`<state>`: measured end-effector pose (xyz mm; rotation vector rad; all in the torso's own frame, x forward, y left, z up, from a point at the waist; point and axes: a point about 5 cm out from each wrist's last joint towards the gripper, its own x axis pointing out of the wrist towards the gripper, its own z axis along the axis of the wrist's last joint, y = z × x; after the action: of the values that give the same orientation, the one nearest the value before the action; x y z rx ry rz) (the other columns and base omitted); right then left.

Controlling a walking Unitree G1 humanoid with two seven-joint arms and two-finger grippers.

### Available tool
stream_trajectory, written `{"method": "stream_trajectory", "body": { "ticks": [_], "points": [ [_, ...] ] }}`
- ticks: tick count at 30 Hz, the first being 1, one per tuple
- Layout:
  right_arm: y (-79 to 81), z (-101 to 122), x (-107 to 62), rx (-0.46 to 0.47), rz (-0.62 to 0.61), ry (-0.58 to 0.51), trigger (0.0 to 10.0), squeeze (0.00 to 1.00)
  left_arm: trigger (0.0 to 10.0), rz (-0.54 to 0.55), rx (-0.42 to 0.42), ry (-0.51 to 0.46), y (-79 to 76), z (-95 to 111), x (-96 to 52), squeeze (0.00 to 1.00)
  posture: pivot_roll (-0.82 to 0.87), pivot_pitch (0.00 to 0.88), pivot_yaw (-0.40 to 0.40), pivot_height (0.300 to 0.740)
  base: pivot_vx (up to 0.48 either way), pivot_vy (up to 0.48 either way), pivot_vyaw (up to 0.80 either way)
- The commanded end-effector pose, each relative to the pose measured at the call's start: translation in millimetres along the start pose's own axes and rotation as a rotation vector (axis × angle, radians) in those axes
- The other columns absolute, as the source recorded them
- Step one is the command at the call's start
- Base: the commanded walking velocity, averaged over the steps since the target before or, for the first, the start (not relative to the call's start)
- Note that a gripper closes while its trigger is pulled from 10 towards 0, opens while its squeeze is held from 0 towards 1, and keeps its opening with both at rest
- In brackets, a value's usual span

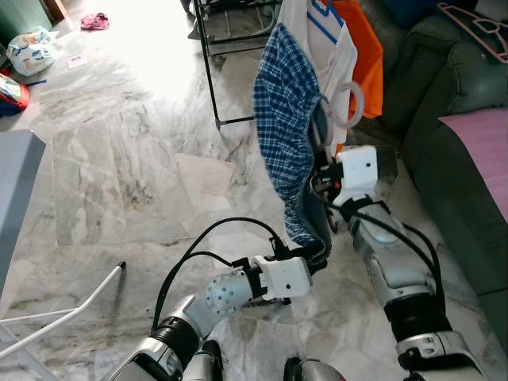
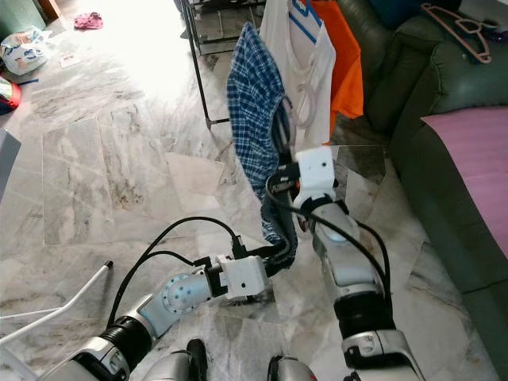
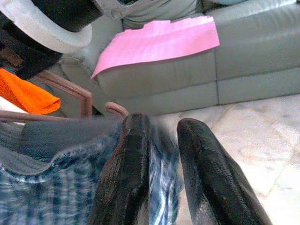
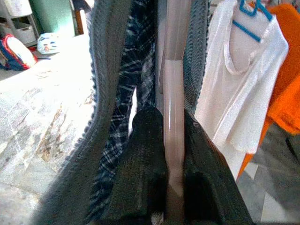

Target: Hang hanger

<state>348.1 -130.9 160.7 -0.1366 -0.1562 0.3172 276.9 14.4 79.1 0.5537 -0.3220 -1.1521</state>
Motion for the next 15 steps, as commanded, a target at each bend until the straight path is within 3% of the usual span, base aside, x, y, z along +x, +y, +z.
{"method": "stream_trajectory", "body": {
  "ticks": [1,6,15],
  "points": [
    [0.4,4,-2.0,-0.022,0.007,-0.041,10.0,0.0,10.0,-0.008,-0.01,-0.014,-2.9,1,-1.2,1.0,0.02,0.256,0.027,0.74,0.0,0.0,0.0],
    [-3.4,-5,-7.2,-0.059,0.007,-0.024,10.0,0.0,10.0,0.032,-0.042,-0.03,0.4,1,-3.4,1.0,0.02,0.259,0.029,0.74,0.0,0.0,0.0],
    [-2.0,-12,-13.3,-0.19,0.027,-0.037,10.0,0.0,10.0,0.195,-0.041,0.002,28.2,-5,-18.8,1.0,0.02,0.265,0.029,0.74,0.0,0.0,0.0]
  ]
}}
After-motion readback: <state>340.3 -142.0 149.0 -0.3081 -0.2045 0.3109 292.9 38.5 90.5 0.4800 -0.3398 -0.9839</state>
